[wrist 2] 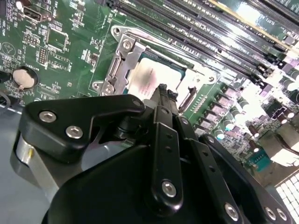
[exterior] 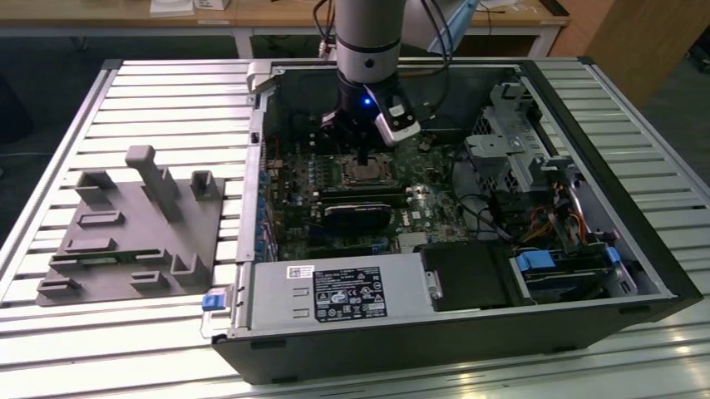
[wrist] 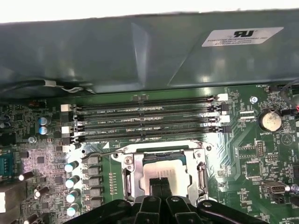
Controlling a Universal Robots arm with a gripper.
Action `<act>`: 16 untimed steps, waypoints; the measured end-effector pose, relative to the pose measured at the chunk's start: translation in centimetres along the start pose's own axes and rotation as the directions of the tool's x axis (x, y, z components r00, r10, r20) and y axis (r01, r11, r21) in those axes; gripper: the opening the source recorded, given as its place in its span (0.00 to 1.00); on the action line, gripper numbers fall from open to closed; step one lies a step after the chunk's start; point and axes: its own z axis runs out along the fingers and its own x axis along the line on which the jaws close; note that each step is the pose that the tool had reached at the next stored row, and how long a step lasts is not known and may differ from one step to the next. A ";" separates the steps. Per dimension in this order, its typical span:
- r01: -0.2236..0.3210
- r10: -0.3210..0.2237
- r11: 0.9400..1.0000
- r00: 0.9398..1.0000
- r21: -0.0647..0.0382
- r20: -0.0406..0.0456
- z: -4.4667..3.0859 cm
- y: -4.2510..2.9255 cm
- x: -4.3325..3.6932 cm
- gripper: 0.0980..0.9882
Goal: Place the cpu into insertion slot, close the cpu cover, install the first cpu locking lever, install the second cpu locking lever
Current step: 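Close the cpu cover, then install the first cpu locking lever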
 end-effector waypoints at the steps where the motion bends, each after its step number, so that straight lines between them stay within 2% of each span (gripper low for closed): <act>1: 0.000 0.000 1.000 1.000 0.000 0.000 -0.08 0.00 0.00 0.01; 12: 0.000 0.000 1.000 1.000 0.001 0.000 -0.20 0.01 0.00 0.01; 16: 0.000 0.000 1.000 1.000 0.001 0.000 -0.24 -0.07 0.88 0.01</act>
